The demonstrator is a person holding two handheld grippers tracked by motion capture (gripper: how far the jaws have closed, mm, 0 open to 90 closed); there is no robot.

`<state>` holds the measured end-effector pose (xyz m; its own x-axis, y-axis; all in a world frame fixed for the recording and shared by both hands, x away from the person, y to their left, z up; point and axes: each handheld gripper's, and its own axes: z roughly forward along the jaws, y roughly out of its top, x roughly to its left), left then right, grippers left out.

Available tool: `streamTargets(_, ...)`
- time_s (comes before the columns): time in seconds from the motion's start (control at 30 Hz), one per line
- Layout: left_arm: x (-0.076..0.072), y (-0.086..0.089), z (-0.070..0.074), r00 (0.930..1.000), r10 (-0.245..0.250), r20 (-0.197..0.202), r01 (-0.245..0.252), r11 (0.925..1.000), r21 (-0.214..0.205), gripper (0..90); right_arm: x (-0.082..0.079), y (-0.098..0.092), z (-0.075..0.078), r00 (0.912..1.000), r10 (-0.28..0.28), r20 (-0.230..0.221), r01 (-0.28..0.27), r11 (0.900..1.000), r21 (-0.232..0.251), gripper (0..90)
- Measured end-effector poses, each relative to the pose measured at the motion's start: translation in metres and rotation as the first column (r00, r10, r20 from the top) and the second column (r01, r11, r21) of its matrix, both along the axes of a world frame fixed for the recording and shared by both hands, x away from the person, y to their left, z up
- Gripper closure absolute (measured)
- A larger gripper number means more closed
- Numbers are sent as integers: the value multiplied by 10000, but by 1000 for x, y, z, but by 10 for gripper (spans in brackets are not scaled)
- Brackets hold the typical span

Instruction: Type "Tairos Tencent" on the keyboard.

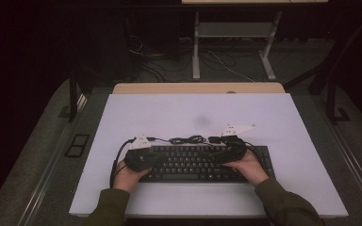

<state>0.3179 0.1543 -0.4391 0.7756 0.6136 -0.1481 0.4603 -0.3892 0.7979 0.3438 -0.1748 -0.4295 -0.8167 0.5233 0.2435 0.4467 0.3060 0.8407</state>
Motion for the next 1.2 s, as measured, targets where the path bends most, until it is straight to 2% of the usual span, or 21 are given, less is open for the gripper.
streamTargets(0.1, 0, 1, 1, 10000, -11, 49, 11, 10000, -8, 883, 0, 3, 0, 10000, 1, -48, 0, 10000, 39, 202)
streamTargets(0.2, -1, 2, 3, 10000, 7, 67, -7, 10000, -38, 841, 2, 8, 1, 10000, 58, -59, -58, 9999, 92, 203)
streamTargets(0.53, -7, 6, 5, 9997, 237, -20, -237, 9995, -205, 662, 4, 27, 4, 9980, 593, -207, -590, 9981, 149, 249)
streamTargets(0.77, -9, 5, 4, 9991, 405, -102, -406, 9991, -115, 468, 2, 32, 5, 9955, 897, -301, -891, 9958, 215, 406)
streamTargets(0.9, -10, 5, 4, 9988, 490, 21, -490, 9988, 4, 362, 0, 33, 6, 9931, 1123, -332, -1115, 9935, 239, 516)
streamTargets(1.2, -11, 4, 2, 9982, 590, 111, -590, 9983, -21, 274, -6, 38, 5, 9865, 1602, -341, -1605, 9870, -74, 751)
